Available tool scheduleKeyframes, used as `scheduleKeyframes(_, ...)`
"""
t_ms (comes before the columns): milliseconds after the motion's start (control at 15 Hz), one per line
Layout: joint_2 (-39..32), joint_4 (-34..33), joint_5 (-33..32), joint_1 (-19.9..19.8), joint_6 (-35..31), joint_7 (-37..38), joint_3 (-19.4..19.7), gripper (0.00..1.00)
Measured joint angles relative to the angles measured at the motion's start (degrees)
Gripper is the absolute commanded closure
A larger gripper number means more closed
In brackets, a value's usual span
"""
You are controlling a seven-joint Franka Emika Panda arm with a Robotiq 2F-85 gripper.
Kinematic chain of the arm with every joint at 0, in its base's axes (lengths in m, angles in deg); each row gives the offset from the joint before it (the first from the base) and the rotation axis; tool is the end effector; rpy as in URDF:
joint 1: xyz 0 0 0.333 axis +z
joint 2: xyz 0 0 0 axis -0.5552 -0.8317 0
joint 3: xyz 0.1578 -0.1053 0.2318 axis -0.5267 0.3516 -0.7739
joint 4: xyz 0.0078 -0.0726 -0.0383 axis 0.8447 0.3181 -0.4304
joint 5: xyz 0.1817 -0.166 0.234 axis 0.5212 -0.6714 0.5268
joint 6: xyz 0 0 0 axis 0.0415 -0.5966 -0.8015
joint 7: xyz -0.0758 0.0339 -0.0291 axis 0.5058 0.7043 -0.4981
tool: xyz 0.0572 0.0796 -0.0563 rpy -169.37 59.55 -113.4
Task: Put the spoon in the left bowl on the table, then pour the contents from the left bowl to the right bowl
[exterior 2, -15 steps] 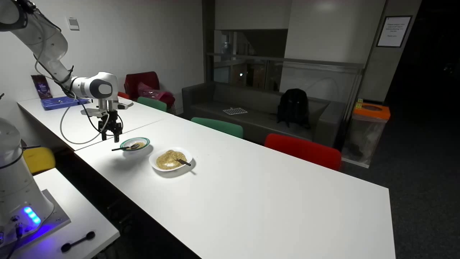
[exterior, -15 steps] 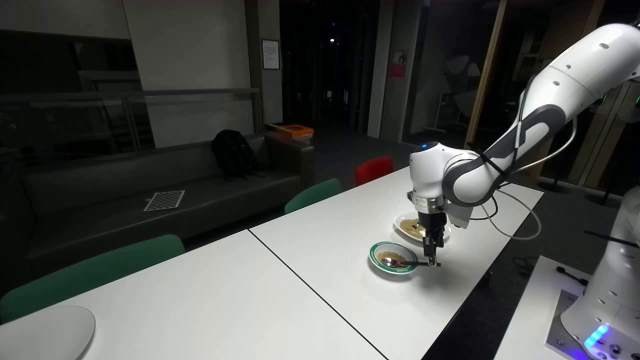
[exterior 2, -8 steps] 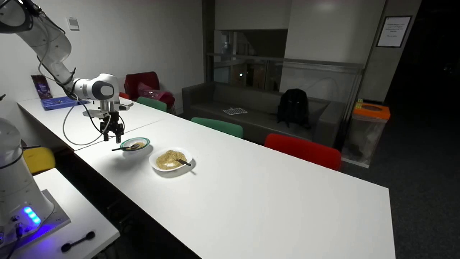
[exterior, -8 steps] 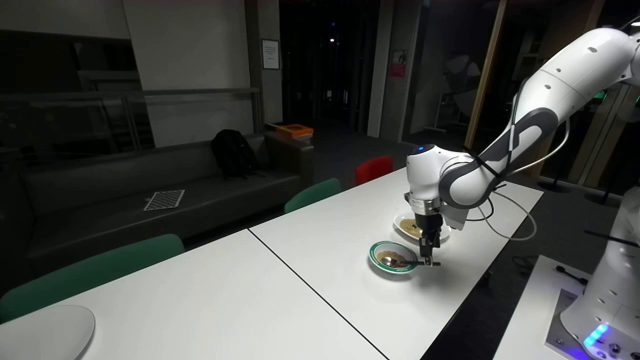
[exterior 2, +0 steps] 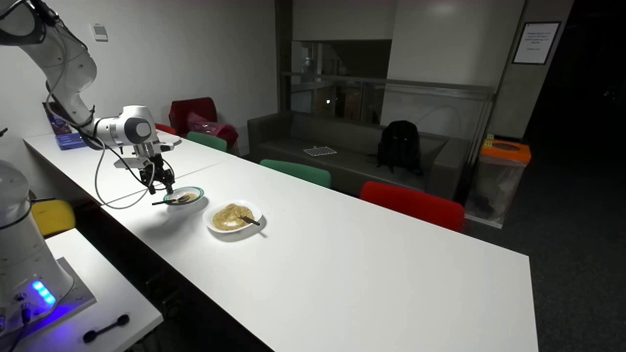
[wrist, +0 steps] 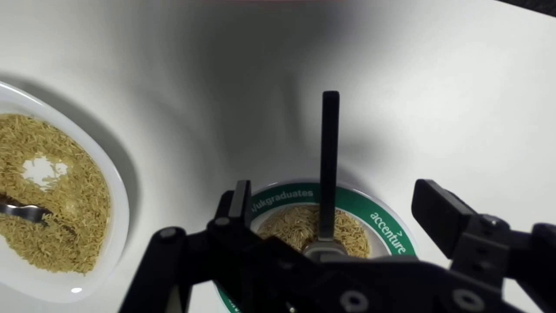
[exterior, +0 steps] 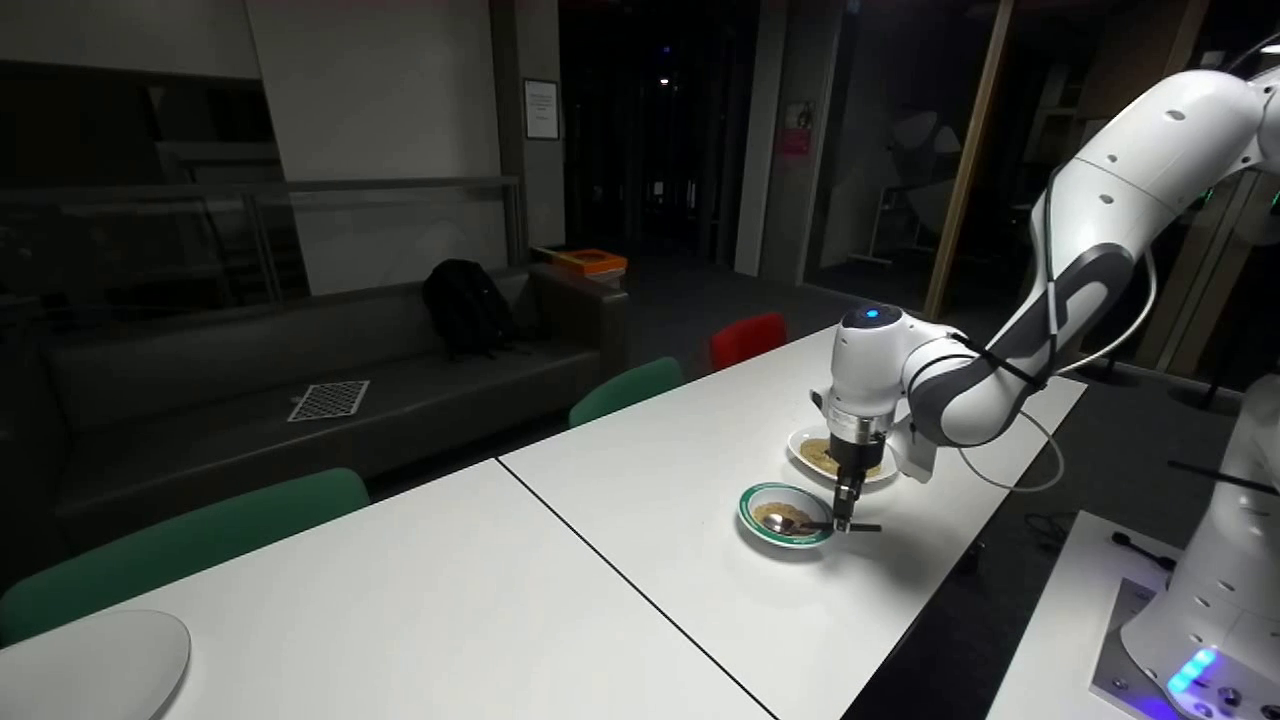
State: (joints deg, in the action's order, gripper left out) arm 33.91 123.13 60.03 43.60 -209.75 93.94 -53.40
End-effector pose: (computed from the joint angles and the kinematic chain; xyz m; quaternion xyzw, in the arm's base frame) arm 0.3895 0.1514 0.2535 0.9861 0.1449 -0.0041 0.0810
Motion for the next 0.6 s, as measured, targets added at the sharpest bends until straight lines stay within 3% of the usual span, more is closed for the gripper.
scheduleKeyframes(333,-0.52,1.19,-2.97,0.00,-3.07,2.55,1.91,0.06)
scheduleKeyframes(600,-2.77,1.11,-2.78,0.07,-3.97,2.56,2.17,0.04)
